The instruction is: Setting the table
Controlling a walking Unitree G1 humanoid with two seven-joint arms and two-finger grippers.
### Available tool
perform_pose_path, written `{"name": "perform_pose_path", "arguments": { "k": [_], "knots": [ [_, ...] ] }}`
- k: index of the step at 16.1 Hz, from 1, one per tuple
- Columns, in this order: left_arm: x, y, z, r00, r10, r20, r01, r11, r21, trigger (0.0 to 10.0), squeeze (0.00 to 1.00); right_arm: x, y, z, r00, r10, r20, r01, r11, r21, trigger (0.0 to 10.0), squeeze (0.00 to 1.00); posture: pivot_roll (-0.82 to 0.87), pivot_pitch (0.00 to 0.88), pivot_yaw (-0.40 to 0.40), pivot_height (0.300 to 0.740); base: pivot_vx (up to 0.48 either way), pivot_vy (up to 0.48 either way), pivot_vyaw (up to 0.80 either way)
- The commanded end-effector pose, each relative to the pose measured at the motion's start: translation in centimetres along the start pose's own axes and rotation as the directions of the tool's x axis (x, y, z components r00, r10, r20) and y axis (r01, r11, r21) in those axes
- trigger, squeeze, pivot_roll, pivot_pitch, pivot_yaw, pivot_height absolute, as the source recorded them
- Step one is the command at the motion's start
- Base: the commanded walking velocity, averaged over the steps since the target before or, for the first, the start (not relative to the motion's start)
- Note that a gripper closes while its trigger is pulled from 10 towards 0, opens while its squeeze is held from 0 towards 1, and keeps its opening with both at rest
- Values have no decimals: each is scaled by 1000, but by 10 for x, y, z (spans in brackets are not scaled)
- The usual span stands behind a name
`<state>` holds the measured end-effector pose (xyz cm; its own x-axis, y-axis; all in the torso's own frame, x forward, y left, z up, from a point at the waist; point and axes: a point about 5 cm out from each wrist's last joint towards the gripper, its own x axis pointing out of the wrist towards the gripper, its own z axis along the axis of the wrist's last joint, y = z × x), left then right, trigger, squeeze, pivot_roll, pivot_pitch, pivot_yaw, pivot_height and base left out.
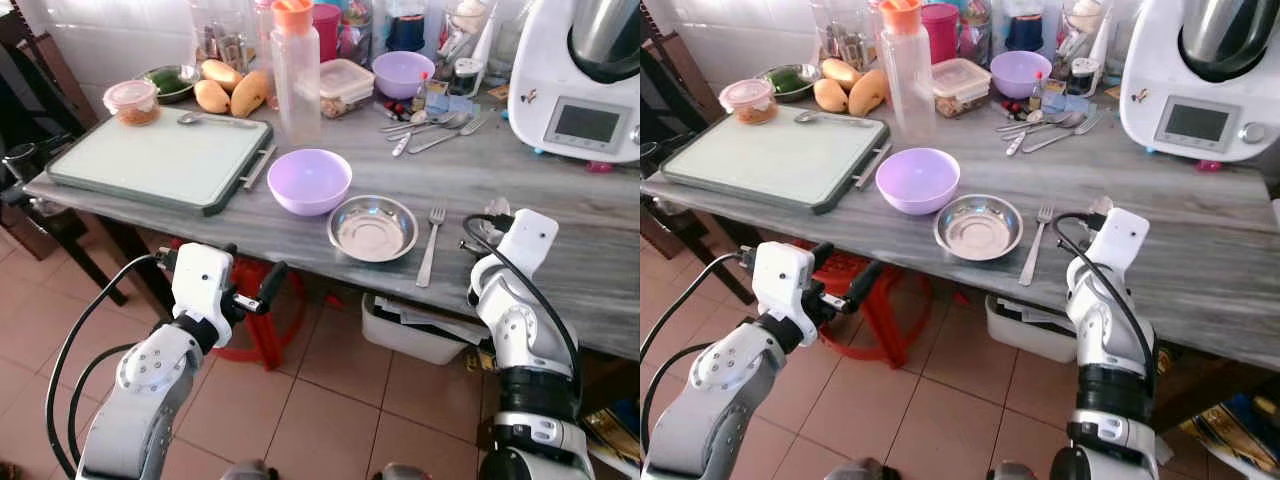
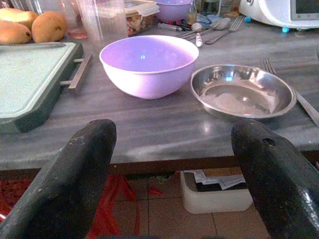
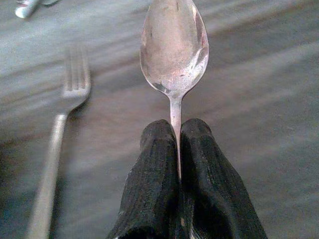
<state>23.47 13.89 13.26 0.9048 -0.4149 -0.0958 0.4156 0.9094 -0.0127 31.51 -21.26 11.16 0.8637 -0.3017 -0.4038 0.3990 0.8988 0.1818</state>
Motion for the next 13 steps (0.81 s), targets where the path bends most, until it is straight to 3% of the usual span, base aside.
{"name": "perform_pose_path", "arguments": {
  "k": [1,4,6,11,13],
  "knots": [
    [1,5,6,999,36,35,-36,999,8,10000,0,-1,-2,6,1000,-11,24,11,1000,3,10000,0,12,11,39,740,0,0,-800],
    [7,20,12,981,178,81,-179,984,3,10000,0,-3,-10,12,997,-42,70,43,999,-17,10000,0,-5,0,34,740,0,0,-800],
    [10,19,13,981,168,92,-169,986,-4,10000,0,-2,-9,13,997,-35,70,36,999,-12,10000,0,-10,0,32,740,0,0,-800],
    [13,14,15,983,142,119,-141,990,-15,10000,0,1,-5,15,997,-18,73,20,999,-33,10000,0,-9,0,28,740,310,0,-785],
    [13,14,15,981,152,120,-152,988,-12,10000,0,1,-5,14,997,-11,76,14,999,-35,10000,0,-10,0,28,740,0,0,0]
  ]
}}
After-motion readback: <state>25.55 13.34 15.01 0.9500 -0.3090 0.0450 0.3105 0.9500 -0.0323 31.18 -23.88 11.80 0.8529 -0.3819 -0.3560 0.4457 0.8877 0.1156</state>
